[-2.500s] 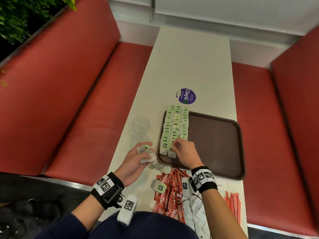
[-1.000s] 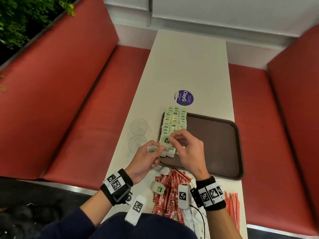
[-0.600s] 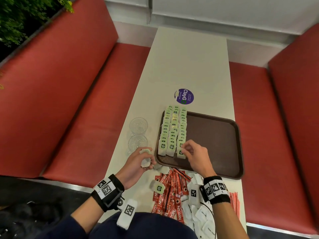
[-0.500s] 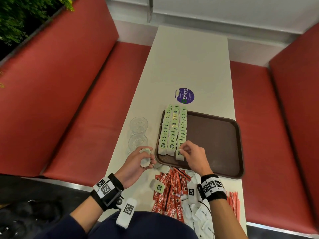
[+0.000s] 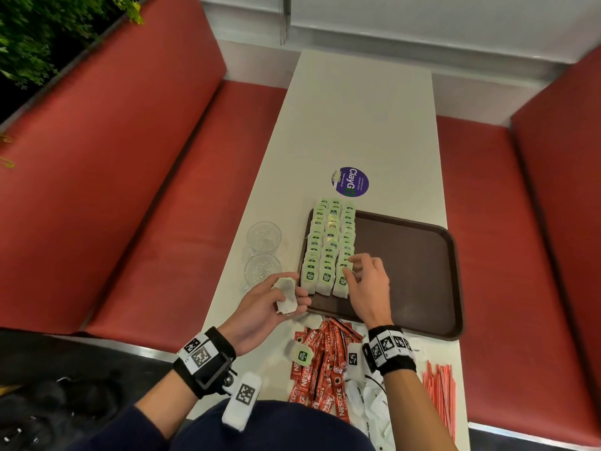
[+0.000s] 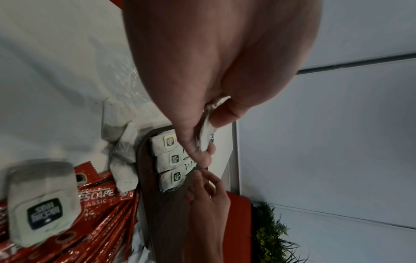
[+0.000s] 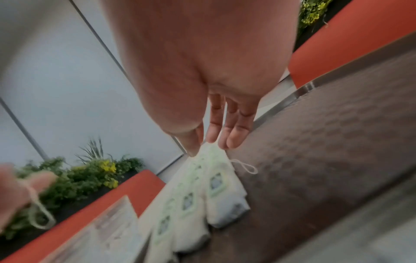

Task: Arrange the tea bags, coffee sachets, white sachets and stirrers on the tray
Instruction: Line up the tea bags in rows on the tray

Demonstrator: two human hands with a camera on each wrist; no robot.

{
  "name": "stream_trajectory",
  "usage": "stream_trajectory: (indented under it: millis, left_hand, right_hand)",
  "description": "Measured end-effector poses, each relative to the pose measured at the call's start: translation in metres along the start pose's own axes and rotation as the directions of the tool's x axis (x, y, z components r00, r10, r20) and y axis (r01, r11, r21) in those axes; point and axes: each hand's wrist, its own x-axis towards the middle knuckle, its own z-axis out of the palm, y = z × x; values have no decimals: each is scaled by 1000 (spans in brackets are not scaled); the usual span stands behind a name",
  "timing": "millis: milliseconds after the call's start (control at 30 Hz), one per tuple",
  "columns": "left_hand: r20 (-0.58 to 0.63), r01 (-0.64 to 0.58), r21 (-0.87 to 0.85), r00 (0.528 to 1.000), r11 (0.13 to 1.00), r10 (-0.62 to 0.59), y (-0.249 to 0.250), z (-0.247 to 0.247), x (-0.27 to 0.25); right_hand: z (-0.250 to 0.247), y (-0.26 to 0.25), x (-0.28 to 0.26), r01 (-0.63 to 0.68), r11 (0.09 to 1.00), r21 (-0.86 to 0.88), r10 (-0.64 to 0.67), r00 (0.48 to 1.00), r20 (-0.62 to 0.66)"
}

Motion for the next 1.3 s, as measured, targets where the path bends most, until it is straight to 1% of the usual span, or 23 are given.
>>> stream_trajectory:
  millis: [100, 167, 200, 267, 300, 333, 433, 533, 633, 733, 833, 867, 933, 967, 1033, 1133, 1300]
  left_hand:
    - [5, -6, 2, 1000, 1000, 6, -1, 2, -1]
    - [1, -20, 0, 1000, 1000, 20, 1, 6, -3]
    - [-9, -30, 2, 1000, 1000, 30, 1, 6, -3]
    - [-29, -43, 16, 999, 999, 43, 3, 6, -3]
    - [-33, -46, 32, 998, 998, 47, 4, 6, -3]
    - [-36, -48, 50, 998, 998, 50, 5, 7, -4]
    - [-80, -63, 96, 994, 993, 70, 7, 11, -6]
    - [-105, -67, 91, 991, 994, 77, 6, 9, -6]
    - [-114, -41, 61, 992, 997, 48, 5, 2, -2]
    - [-100, 2, -30, 995, 1000, -5, 4, -1, 1]
    - [-95, 0, 42, 996, 999, 4, 4, -3, 0]
    - [-87, -6, 68, 996, 998, 12, 3, -3, -1]
    - [-67, -28, 110, 997, 994, 36, 1, -6, -2]
    - [-62, -36, 126, 997, 991, 44, 0, -6, -2]
    - [-73, -47, 155, 996, 987, 59, -1, -7, -2]
    - [-112, -77, 171, 989, 982, 97, -4, -10, 0]
    - [-167, -115, 180, 975, 977, 146, -3, -11, 0]
  right_hand:
    - [-10, -34, -12, 94, 985, 146, -99, 995, 28]
    - [-18, -56, -25, 195, 954, 227, -220, 972, 87]
    - [-21, -66, -31, 251, 935, 249, -293, 945, 145]
    - [-24, -76, -42, 354, 904, 241, -415, 863, 288]
    - [-23, -78, -46, 397, 891, 221, -452, 826, 337]
    - [-21, -79, -48, 434, 879, 196, -476, 803, 357]
    - [-12, -75, -51, 508, 851, 137, -524, 797, 301]
    - [-7, -71, -48, 533, 827, 179, -562, 794, 232]
    - [-10, -73, -48, 491, 834, 252, -542, 814, 210]
    - [-19, -76, -46, 413, 864, 288, -464, 875, 139]
    - [-26, -69, -40, 268, 899, 348, -306, 950, 58]
    - [-26, -64, -36, 211, 911, 355, -243, 969, 48]
    - [-23, -52, -29, 109, 930, 350, -135, 990, 52]
    - [-20, -45, -26, 72, 936, 343, -99, 993, 63]
    - [-10, -31, -21, 39, 952, 303, -72, 992, 100]
    - [10, -18, -17, 22, 972, 233, -65, 982, 177]
    - [38, -11, -17, 13, 986, 169, -60, 958, 281]
